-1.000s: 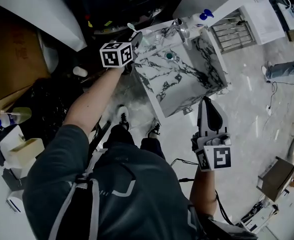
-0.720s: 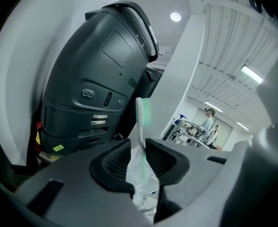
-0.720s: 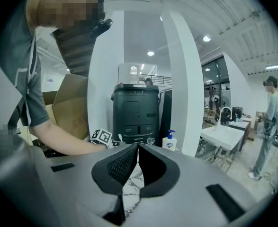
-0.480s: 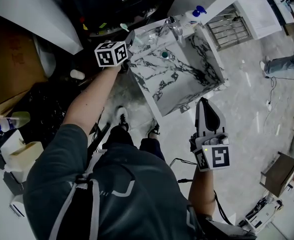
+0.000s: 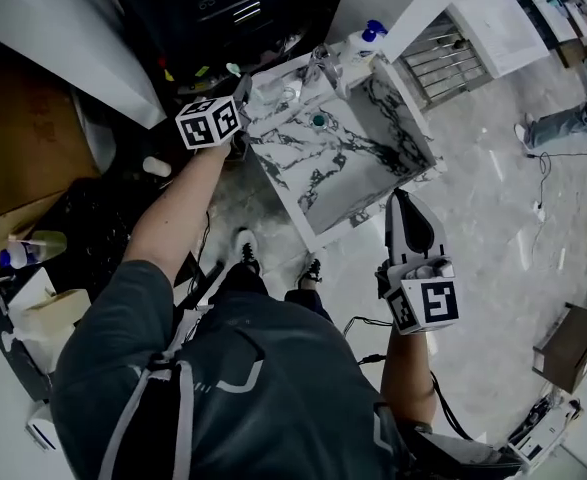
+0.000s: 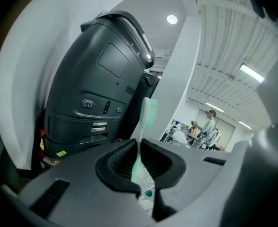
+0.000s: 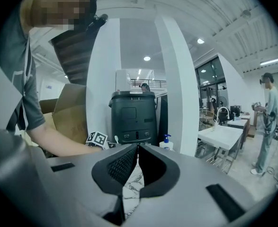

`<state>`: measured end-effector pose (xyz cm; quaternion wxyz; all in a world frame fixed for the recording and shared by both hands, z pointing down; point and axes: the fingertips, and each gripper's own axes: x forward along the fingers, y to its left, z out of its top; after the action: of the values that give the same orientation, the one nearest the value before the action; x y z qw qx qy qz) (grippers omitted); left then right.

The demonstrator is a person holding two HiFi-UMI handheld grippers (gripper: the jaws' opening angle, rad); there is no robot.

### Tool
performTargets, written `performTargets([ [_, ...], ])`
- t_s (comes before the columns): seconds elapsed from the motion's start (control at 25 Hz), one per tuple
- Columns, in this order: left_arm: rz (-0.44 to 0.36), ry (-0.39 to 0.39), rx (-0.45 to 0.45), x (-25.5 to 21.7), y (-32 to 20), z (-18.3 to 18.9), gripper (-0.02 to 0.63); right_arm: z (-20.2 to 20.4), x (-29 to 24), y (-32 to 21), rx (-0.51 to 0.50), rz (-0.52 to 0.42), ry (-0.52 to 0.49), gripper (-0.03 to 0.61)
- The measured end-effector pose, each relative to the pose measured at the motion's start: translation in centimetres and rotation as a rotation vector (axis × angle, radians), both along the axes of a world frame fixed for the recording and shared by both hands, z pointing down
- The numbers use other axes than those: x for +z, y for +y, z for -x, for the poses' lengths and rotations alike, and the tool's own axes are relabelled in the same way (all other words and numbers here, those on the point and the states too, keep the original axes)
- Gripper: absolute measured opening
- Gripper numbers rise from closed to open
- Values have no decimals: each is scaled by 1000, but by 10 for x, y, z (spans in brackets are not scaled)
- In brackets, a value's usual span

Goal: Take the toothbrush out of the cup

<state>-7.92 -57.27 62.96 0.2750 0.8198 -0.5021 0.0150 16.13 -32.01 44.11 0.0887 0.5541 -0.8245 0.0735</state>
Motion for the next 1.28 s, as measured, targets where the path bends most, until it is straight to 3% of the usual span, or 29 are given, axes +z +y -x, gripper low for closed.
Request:
performTargets([
  [0.28, -27, -20, -20, -33, 19, 5, 32, -3, -19, 5, -24, -38, -48, 28],
  [0.6, -98, 16, -35, -104, 43, -4, 32, -12, -46, 2, -65, -101, -54, 28],
  [0.76, -173, -3, 4, -144, 61, -13, 32, -13, -61, -1, -111, -126, -62, 28],
  [1.28, -263, -92, 38, -241, 126, -16, 32, -27, -91, -31, -181, -174, -84, 28],
])
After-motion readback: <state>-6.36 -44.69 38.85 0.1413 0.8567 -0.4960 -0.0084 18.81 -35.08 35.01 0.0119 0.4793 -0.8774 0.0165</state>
